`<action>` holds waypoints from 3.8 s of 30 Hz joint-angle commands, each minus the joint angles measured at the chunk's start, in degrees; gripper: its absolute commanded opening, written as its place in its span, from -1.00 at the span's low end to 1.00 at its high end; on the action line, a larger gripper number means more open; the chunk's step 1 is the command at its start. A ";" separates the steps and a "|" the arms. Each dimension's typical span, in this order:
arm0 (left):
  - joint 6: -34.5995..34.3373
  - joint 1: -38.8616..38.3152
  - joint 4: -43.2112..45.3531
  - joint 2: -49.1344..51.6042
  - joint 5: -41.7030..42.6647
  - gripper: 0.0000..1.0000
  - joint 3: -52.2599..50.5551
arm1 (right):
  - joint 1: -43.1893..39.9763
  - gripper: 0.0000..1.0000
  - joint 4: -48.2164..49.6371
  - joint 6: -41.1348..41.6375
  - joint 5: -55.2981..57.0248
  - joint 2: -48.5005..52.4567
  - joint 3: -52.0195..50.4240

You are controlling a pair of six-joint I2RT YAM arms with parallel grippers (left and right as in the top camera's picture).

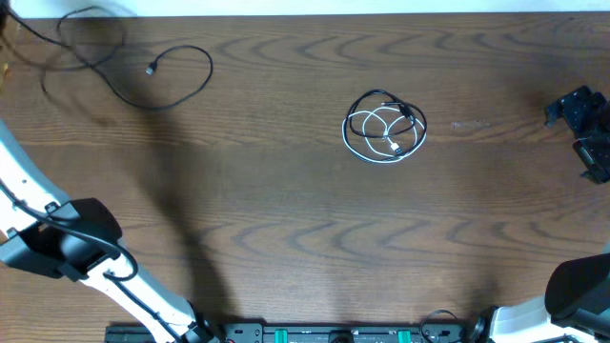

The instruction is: Untangle cables

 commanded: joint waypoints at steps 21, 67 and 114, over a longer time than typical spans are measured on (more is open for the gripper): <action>18.47 -2.08 -21.20 15.54 5.11 0.93 -5.66 | 0.07 0.98 -0.04 0.68 0.31 -0.04 -0.02; 3.82 -8.09 12.90 6.34 -6.25 -0.85 -2.32 | 0.07 0.99 -0.04 0.66 0.31 -0.04 -0.02; 31.71 -27.23 -32.04 3.21 17.64 0.95 -6.86 | 0.07 0.99 -0.02 0.66 0.31 -0.04 -0.02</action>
